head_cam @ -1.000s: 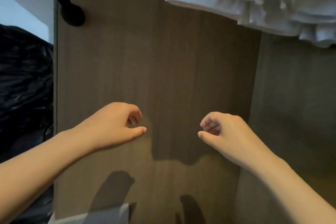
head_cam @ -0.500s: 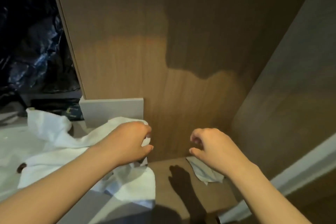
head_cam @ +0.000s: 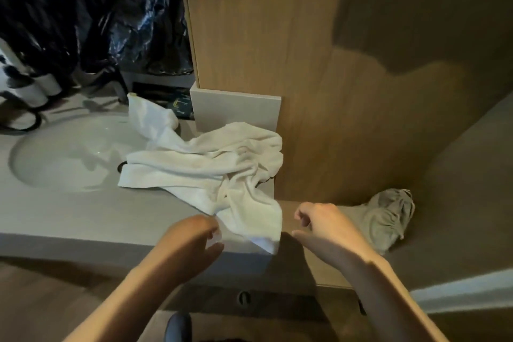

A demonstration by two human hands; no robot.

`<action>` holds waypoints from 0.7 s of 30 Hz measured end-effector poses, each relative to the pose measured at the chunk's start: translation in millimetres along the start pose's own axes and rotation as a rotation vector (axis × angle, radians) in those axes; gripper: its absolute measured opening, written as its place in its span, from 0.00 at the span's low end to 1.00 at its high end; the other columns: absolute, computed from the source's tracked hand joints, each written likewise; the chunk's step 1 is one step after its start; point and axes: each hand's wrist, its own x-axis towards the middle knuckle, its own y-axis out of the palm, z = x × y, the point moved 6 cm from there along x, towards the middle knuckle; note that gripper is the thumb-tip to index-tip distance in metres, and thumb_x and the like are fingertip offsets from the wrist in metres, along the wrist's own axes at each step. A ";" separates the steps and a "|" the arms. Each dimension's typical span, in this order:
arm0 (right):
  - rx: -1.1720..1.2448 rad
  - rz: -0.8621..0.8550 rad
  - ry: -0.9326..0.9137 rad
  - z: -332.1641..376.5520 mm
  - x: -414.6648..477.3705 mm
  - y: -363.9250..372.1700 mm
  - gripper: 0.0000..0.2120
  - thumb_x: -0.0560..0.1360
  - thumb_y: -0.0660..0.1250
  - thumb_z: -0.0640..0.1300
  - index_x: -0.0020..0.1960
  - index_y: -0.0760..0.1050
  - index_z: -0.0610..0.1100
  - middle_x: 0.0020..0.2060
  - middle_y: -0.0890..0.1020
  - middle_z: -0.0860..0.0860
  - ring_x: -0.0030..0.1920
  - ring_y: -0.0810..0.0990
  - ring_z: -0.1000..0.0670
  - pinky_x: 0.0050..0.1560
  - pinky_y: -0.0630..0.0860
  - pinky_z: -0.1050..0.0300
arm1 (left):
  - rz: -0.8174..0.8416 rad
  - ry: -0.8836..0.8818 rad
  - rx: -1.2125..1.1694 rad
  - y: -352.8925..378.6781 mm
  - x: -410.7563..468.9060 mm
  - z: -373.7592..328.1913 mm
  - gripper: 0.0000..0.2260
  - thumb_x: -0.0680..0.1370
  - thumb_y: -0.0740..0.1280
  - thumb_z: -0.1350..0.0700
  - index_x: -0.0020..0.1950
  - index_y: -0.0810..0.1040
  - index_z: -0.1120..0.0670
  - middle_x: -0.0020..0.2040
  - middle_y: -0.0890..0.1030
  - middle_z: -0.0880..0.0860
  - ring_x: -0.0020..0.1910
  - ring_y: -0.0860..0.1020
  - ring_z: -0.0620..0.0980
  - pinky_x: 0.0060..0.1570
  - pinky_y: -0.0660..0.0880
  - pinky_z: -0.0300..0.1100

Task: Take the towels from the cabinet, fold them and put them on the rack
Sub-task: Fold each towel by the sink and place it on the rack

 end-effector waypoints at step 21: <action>0.207 0.030 0.050 173.7 97.4 56.4 0.06 0.76 0.69 0.52 0.50 0.74 0.55 0.43 0.78 0.60 0.44 0.78 0.57 0.45 0.73 0.67 | 0.079 -0.046 -0.036 -82.6 54.8 208.4 0.12 0.78 0.65 0.43 0.59 0.76 0.44 0.54 0.78 0.41 0.50 0.76 0.40 0.50 0.73 0.31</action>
